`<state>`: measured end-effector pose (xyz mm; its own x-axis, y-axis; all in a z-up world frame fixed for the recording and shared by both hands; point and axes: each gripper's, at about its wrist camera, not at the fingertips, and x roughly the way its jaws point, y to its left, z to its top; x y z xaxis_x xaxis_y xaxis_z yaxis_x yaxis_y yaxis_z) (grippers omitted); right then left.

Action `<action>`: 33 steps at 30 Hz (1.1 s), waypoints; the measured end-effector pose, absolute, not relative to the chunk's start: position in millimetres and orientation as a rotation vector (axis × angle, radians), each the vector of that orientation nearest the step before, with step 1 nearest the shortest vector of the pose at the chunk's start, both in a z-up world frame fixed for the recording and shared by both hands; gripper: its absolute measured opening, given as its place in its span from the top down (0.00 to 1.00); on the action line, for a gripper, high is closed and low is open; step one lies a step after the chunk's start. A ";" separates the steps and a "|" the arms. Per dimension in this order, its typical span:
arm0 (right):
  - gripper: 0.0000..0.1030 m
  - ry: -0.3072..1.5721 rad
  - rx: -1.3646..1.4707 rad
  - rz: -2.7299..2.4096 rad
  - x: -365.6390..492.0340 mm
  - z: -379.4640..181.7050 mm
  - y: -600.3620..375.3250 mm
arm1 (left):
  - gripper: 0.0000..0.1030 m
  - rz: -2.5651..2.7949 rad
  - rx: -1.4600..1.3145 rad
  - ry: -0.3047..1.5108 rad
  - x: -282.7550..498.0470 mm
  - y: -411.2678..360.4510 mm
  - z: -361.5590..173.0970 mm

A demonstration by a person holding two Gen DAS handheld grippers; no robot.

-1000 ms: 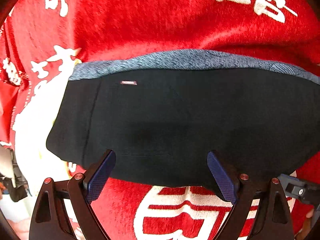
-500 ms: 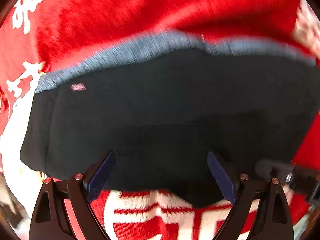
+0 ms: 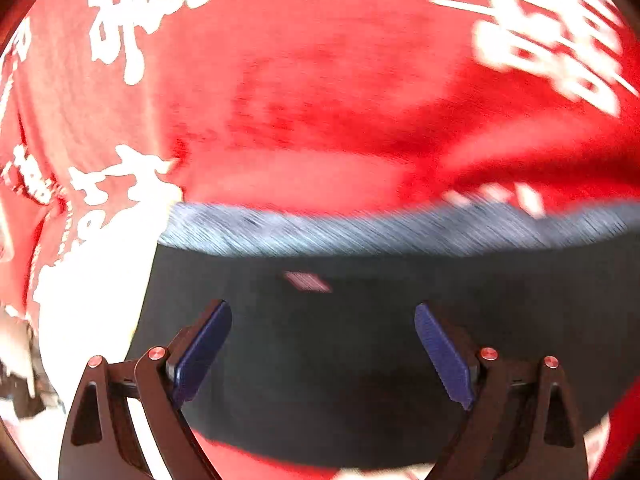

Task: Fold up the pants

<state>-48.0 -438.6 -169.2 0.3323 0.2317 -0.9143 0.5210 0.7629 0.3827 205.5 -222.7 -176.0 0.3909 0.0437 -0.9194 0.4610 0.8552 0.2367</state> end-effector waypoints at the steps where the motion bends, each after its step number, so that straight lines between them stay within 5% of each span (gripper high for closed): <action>1: 0.64 1.239 0.701 -0.230 -44.8 -169.9 -447.7 | 0.09 -0.251 0.502 1.157 217.9 -218.8 -182.6; 4: 0.64 1.276 0.582 -0.285 -32.3 -181.5 -461.1 | 0.04 -0.189 0.524 1.187 239.9 -205.8 -209.3; 9: 0.71 1.226 0.803 -0.361 -73.5 -188.6 -502.0 | 0.00 -0.168 0.521 1.191 241.0 -195.7 -206.4; 18: 0.56 1.102 0.907 -0.718 -174.5 -153.3 -603.9 | 0.00 -0.416 0.521 1.209 135.7 -282.6 -176.2; 28: 0.54 1.030 1.046 -0.863 -214.2 -173.4 -702.6 | 0.00 -0.401 0.536 1.257 108.0 -317.7 -205.7; 29: 0.58 1.024 1.057 -0.847 -211.0 -174.9 -708.8 | 0.00 -0.398 0.535 1.261 108.7 -316.8 -206.6; 30: 0.84 1.030 1.052 -0.831 -206.4 -175.2 -711.6 | 0.00 -0.395 0.543 1.260 108.3 -317.8 -206.0; 33: 0.90 1.059 0.983 -0.811 -208.1 -165.7 -719.1 | 0.00 -0.384 0.586 1.231 101.5 -322.9 -204.6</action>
